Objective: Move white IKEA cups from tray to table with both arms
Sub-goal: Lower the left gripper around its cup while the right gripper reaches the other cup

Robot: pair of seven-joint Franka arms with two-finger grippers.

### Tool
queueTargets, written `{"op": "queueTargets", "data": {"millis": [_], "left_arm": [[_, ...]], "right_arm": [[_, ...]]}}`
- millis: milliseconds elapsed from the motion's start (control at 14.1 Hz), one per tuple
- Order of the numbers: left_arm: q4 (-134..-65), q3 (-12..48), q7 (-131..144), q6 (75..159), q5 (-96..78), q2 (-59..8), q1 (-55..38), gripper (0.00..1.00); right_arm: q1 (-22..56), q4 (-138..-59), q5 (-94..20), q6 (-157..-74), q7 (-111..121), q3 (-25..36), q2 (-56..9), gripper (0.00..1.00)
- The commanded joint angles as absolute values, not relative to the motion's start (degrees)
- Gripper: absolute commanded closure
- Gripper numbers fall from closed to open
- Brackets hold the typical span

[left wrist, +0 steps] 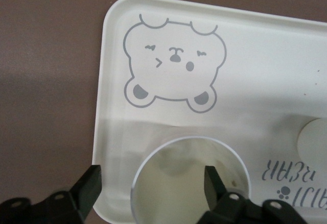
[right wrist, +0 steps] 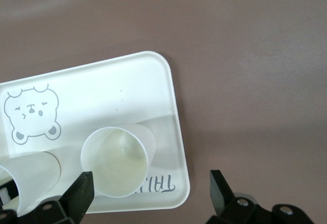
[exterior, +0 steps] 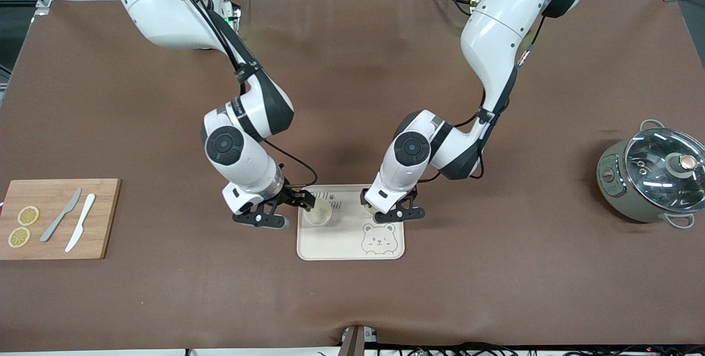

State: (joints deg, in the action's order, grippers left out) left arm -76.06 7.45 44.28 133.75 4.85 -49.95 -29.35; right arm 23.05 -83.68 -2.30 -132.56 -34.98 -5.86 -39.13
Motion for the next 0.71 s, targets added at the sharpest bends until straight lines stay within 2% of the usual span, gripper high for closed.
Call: {"op": "queueTargets", "data": {"millis": [0, 640], "left_arm": [[-75.3, 6.9, 46.5, 134.0, 6.7, -50.4, -30.0, 1.0], [-75.6, 6.9, 46.6, 133.0, 7.6, -48.5, -29.4, 1.0]], "right_arm": [[23.5, -82.4, -2.0, -132.9, -35.8, -5.4, -40.6, 0.0], [24.2, -82.4, -0.4, -137.6, -35.4, -5.3, -44.6, 0.0]]}}
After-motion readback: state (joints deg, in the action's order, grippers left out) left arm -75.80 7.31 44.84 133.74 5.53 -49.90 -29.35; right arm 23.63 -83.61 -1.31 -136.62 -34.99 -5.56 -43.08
